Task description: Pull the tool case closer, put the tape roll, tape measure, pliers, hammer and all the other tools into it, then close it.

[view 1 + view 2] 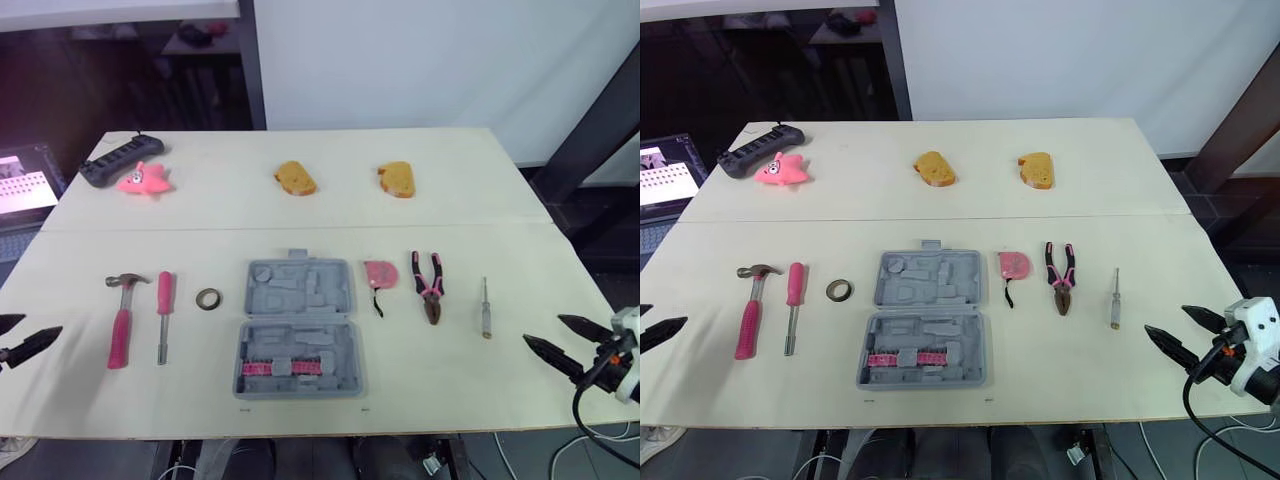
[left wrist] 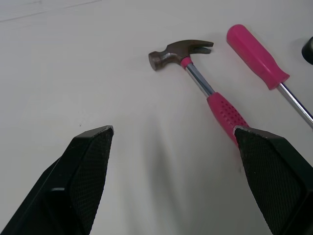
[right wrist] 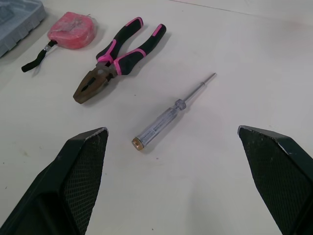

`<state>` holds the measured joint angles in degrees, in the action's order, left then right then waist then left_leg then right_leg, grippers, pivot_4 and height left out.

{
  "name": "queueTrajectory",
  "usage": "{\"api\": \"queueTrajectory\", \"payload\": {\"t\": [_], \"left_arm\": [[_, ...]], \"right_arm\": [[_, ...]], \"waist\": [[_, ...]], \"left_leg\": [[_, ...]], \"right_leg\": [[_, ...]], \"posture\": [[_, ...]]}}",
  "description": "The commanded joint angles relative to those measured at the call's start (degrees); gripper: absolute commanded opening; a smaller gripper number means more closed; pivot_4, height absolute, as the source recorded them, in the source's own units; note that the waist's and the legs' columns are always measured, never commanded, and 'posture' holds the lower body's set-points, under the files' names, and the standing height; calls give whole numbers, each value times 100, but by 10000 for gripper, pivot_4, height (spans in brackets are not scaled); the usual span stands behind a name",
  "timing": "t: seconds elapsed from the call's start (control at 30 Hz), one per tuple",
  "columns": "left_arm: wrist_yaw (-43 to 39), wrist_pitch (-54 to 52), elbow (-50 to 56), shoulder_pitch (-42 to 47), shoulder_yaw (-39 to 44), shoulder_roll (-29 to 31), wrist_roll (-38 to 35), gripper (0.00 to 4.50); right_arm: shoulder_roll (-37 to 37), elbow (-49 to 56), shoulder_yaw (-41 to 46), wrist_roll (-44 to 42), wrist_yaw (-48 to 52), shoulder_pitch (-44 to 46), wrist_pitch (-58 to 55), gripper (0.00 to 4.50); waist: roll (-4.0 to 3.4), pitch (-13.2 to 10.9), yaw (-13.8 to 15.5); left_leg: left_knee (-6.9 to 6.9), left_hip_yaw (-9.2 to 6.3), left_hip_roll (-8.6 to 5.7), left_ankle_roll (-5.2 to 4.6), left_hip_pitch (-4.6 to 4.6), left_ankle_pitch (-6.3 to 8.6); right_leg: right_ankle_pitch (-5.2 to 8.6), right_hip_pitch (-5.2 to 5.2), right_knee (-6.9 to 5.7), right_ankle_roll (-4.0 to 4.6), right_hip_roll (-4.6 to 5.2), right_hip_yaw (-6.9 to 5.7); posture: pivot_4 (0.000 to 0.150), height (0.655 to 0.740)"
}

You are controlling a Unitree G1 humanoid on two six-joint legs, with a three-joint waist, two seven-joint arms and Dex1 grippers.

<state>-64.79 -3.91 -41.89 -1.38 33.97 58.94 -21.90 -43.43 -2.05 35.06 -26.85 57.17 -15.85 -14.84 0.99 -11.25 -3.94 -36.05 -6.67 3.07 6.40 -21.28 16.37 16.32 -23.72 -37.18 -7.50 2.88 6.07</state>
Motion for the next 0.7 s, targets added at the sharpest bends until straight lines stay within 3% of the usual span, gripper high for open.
{"api": "queueTrajectory", "payload": {"t": [0.03, 0.47, 0.67, 0.7], "left_arm": [[52, 287, -23, 6, -20, 95, 113, 41490], [122, 259, -188, 348, -131, 45, 89, 41490], [464, -721, 1937, 612, -858, -852, -202, 41490], [527, -896, 2309, 665, -1091, -1030, -203, 39080]], "right_arm": [[-93, -29, 47, 12, -29, 60, 97, 45000], [-73, 199, -100, -6, -172, 117, -62, 45000], [17, 1980, -949, -259, -830, 515, -1196, 45000], [47, 2152, -1207, -276, -907, 704, -1344, 45000]], "waist": [[0, 0, 2], [-1, 0, 5], [-10, 3, 27], [-9, 4, 30]], "left_leg": [[0, 0, 0, 0, 0, 0], [-3, 0, 0, 0, 4, 0], [-10, -2, 0, 1, 11, -1], [-13, -3, 0, 2, 11, -1]], "right_leg": [[0, 0, 0, 0, 0, 0], [-8, 6, -1, -14, 0, 0], [-11, 19, -7, -19, 0, 0], [-11, 19, -9, -20, 0, 0]], "posture": [[1500, 7400], [1500, 7400], [1500, 7400], [1500, 7400]]}}
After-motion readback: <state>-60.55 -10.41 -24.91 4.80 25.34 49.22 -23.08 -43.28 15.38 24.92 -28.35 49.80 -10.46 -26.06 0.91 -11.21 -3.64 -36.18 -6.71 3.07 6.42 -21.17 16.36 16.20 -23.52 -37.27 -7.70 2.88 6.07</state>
